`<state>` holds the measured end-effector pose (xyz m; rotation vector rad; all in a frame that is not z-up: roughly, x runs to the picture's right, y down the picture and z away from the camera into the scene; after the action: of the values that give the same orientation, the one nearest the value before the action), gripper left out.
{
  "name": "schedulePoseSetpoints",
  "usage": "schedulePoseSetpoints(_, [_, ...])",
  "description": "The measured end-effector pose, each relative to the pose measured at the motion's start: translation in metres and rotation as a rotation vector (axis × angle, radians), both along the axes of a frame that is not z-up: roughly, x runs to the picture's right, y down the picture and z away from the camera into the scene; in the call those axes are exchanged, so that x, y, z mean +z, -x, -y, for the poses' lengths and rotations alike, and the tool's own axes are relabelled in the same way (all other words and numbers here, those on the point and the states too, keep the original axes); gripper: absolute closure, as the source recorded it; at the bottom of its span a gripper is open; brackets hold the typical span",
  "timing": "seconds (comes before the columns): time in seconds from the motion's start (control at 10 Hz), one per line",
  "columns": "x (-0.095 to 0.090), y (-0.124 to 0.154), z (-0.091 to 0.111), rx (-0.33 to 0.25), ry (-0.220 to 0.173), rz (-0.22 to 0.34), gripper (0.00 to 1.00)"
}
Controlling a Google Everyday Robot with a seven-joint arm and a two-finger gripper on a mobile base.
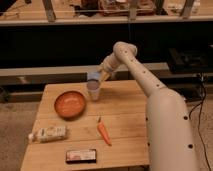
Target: Place the white sponge in the ceramic cup
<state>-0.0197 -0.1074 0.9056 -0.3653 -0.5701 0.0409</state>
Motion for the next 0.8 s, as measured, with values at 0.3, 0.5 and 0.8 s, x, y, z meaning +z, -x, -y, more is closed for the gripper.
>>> schedulePoseSetpoints(0.3, [0.0002, 0.0002, 0.0005, -0.003, -0.001, 0.000, 0.48])
schedulePoseSetpoints(0.5, [0.0008, 0.0002, 0.0008, -0.005, -0.001, -0.001, 0.48])
schedulePoseSetpoints(0.8, [0.0014, 0.0003, 0.0000, -0.009, 0.000, -0.001, 0.62])
